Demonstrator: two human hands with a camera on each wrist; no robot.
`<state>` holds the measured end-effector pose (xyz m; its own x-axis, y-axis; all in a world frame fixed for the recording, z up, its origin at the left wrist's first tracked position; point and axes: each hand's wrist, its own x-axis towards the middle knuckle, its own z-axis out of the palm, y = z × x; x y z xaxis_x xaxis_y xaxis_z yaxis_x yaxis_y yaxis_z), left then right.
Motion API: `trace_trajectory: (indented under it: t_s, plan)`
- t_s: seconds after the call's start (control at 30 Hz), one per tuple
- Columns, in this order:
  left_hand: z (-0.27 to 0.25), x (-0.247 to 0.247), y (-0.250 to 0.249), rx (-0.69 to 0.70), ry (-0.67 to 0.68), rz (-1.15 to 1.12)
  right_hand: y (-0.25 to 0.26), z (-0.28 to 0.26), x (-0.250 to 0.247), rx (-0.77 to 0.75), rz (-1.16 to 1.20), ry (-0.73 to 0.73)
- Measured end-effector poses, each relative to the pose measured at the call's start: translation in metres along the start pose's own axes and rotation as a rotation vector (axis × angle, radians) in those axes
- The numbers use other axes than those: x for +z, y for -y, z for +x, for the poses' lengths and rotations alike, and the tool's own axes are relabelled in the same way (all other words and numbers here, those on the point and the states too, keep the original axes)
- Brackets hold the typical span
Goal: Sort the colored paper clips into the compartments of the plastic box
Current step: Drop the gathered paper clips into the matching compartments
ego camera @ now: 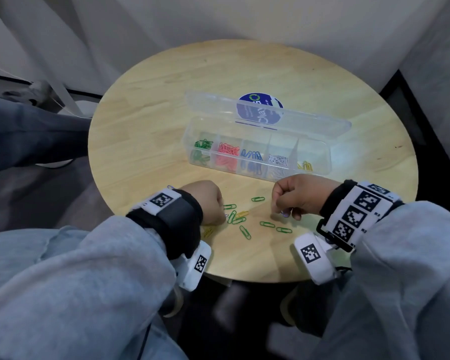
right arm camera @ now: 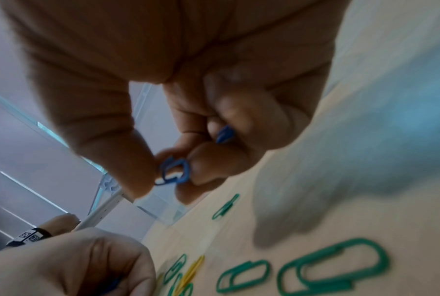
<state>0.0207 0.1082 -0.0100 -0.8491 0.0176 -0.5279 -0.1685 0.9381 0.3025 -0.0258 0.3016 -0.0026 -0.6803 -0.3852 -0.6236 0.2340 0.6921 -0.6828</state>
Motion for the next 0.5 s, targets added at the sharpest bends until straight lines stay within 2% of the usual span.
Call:
trace_trajectory:
  t_s: [0.07,0.13,0.2,0.27,0.37,0.5]
  plan:
    - [0.0,-0.015,0.008,0.041,-0.03,-0.212,-0.001,0.001,0.0,0.011,0.16,0.065]
    - [-0.003,-0.036,0.02,0.076,-0.084,-0.553,-0.002,0.002,0.0,0.024,0.322,0.132]
    - [-0.008,-0.058,0.035,0.07,-0.171,-0.906,-0.002,0.002,0.002,0.043,0.405,0.123]
    - [-0.011,-0.076,0.055,0.035,-0.265,-1.166,0.0,0.002,0.006,0.057,0.462,0.085]
    - [-0.015,-0.093,0.081,-0.028,-0.344,-1.33,0.007,0.005,0.015,0.077,0.556,0.061]
    - [-0.017,-0.095,0.106,-0.146,-0.289,-1.235,0.025,0.012,0.033,0.09,0.536,0.085]
